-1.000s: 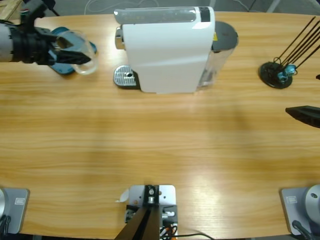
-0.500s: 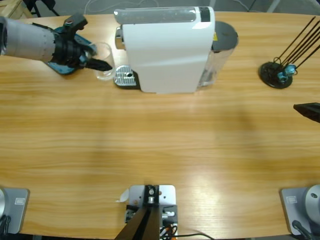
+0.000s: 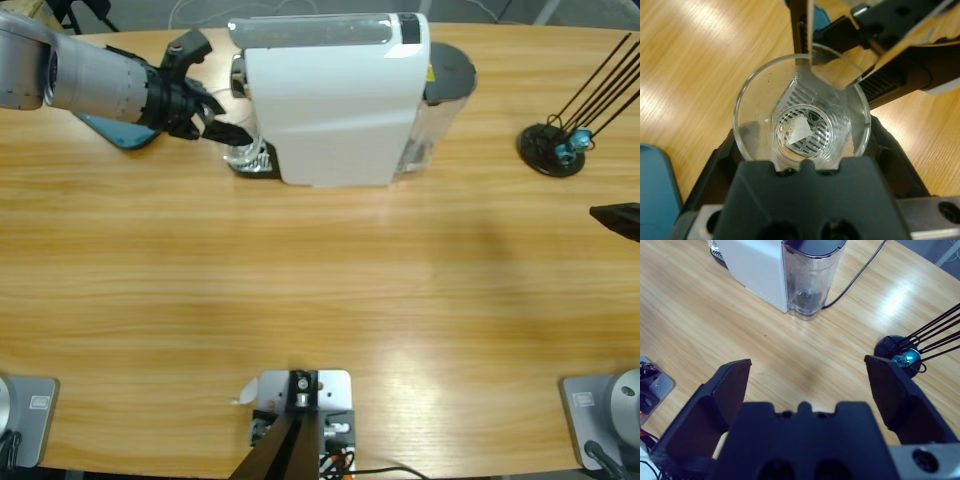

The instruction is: Pour coffee

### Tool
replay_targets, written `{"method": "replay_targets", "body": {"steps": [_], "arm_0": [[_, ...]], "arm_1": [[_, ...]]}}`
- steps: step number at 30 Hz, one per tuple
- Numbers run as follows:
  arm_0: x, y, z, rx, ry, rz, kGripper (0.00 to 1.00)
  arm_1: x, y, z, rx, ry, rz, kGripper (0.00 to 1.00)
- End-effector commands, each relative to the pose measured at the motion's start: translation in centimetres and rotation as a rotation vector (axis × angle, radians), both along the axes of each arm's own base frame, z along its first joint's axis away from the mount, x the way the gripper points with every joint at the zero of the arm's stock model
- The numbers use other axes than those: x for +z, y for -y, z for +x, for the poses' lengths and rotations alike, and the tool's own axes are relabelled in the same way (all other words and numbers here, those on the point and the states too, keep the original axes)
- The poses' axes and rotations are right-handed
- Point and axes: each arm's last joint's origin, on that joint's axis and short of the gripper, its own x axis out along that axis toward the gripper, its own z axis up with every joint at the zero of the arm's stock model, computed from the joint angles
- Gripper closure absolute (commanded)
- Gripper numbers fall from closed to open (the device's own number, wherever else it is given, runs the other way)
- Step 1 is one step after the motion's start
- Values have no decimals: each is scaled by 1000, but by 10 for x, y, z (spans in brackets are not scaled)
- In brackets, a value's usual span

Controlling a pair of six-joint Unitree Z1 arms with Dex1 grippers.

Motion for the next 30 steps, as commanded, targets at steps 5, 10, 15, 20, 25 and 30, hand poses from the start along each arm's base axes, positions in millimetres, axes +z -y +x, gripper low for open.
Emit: {"method": "replay_targets", "body": {"steps": [5, 10, 15, 20, 25, 30], "arm_0": [[-29, 12, 7, -16, -63, 21, 4], [-30, 11, 7, -14, -65, 29, 0], [-27, 10, 5, -14, -61, 29, 0], [-15, 3, -2, -4, -37, 23, 0], [-9, -5, -11, -3, -38, 28, 0], [-1, -12, -21, 4, -35, 34, 0]], "arm_1": [[-10, 6, -5, 4, -15, -17, 4], [-10, 6, -6, 3, -14, -16, 4], [-10, 6, -5, 1, -14, -17, 9], [-10, 6, -5, 2, -15, -17, 9], [-10, 6, -5, 3, -14, -17, 9], [-11, 6, -5, 4, -13, -16, 9]]}}
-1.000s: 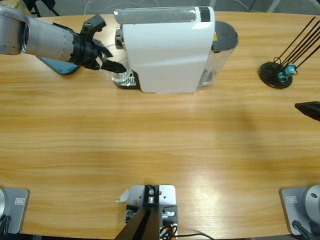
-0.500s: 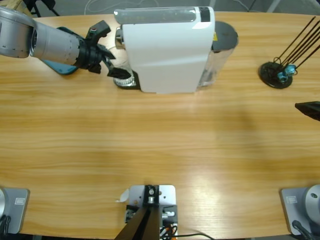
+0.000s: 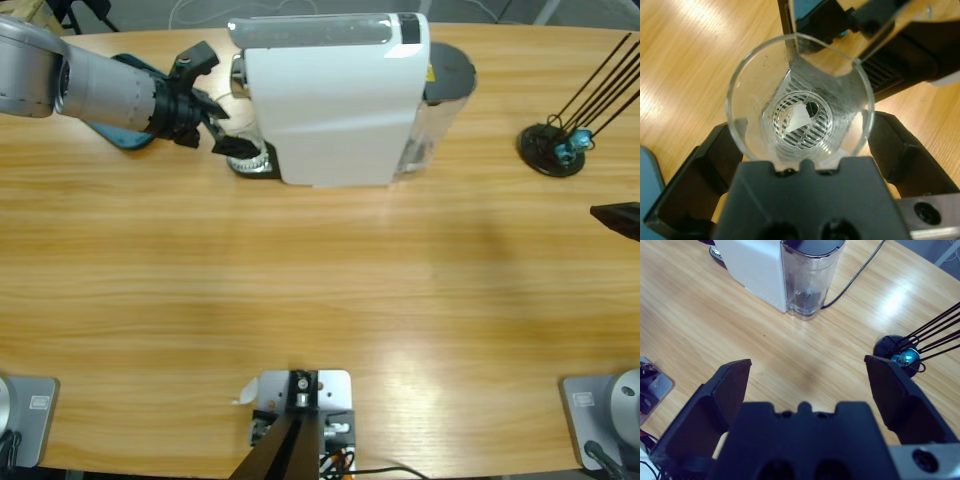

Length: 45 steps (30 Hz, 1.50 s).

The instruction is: Pour coffee

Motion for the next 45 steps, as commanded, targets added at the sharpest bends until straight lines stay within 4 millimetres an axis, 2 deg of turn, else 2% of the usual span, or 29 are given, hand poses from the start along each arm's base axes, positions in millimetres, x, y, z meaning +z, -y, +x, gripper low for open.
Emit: {"method": "replay_targets", "body": {"steps": [1, 7, 12, 13, 14, 15, 16, 17, 19, 20, 21, 26, 30, 34, 40, 45], "arm_0": [[8, -15, -21, 10, -17, 28, 0], [35, -38, -50, 44, 24, 39, 0], [93, -79, -106, 94, 170, -86, 14], [97, -84, -114, 104, 179, -106, 88], [100, -90, -121, 105, 188, -114, 110], [102, -95, -128, 114, 200, -115, 106], [102, -100, -132, 132, 215, -109, 105], [101, -104, -137, 146, 226, -102, 105], [95, -112, -144, 169, 236, -82, 105], [92, -114, -146, 182, 241, -72, 105], [89, -116, -147, 197, 247, -65, 109], [87, -124, -153, 262, 305, -90, 105], [86, -130, -156, 306, 330, -79, 104], [85, -132, -155, 352, 352, -57, 92], [85, -135, -154, 396, 342, -71, 97], [85, -135, -155, 396, 342, -70, 101]], "arm_1": [[-11, 6, -5, 6, -14, -14, 9], [-11, 5, -5, 10, -16, -12, 4], [-9, -3, -1, 57, -50, 3, 0], [-8, -5, 2, 56, -57, -3, 0], [-8, -9, 6, 54, -65, -10, 3], [-6, -13, 13, 42, -76, -18, 73], [-2, -16, 20, 21, -82, -21, 239], [3, -19, 28, 0, -91, -15, 324], [14, -27, 52, -39, -111, 11, 655], [22, -34, 71, -60, -126, 17, 929], [27, -40, 87, -77, -132, 14, 1000], [48, -66, 150, -106, -96, -12, 1000], [42, -89, 190, -98, -127, -37, 1000], [34, -108, 217, -81, -190, -83, 1000], [58, -139, 245, -25, -207, -167, 1000], [58, -158, 253, 12, -215, -199, 1000]]}}
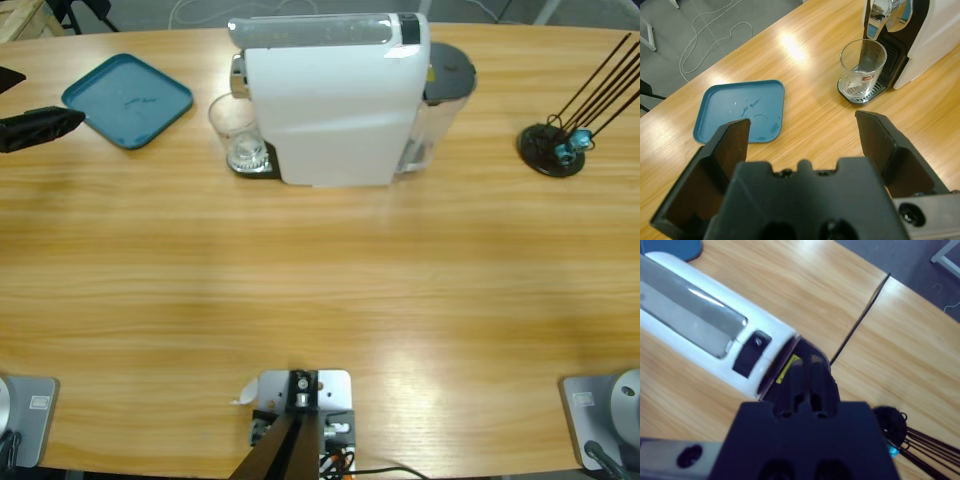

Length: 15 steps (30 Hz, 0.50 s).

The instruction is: Pour coffee

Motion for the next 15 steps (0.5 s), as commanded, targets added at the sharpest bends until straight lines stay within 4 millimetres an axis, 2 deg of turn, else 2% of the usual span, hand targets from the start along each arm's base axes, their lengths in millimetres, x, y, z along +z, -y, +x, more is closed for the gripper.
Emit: {"method": "replay_targets", "body": {"steps": [1, 6, 15], "arm_0": [[-8, -8, -8, 23, -4, 0, 101], [-9, -7, -7, 23, -7, 2, 101], [-10, -6, -6, 23, -11, 5, 96]], "arm_1": [[-20, -38, 24, 65, -74, -98, 1000], [-26, -52, 17, 99, -92, -123, 1000], [-29, -57, 14, 112, -107, -134, 1000]]}}
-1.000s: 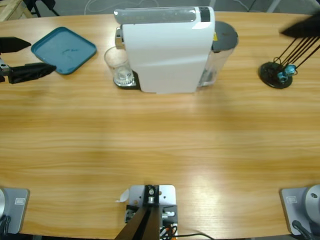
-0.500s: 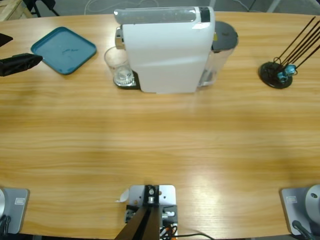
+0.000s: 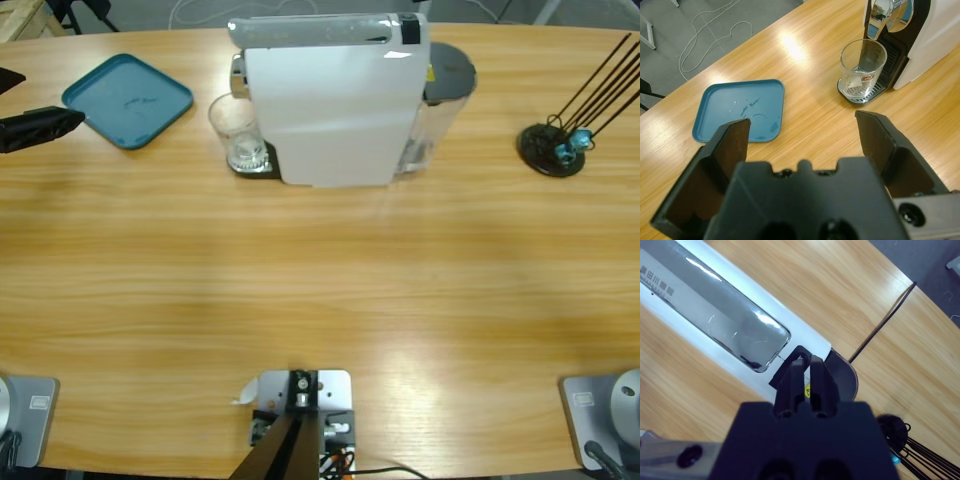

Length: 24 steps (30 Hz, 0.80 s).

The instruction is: Pour coffee

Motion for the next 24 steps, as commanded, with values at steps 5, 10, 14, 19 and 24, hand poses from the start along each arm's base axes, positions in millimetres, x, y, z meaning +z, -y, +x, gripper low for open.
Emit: {"method": "replay_targets", "body": {"steps": [5, 10, 14, 19, 24], "arm_0": [[-9, -6, -6, 19, -8, 8, 96], [-9, -6, -6, 18, -9, 9, 96], [-9, -6, -6, 18, -9, 8, 96], [-9, -6, -7, 18, -9, 9, 92], [-9, -6, -6, 18, -10, 9, 92]], "arm_1": [[-30, -17, 12, 15, -68, -66, 1000], [-33, -18, 15, 15, -70, -70, 1000], [-36, -18, 14, 15, -78, -75, 1000], [-33, -16, 12, 11, -77, -70, 1000], [-36, -14, 8, 9, -83, -72, 1000]]}}
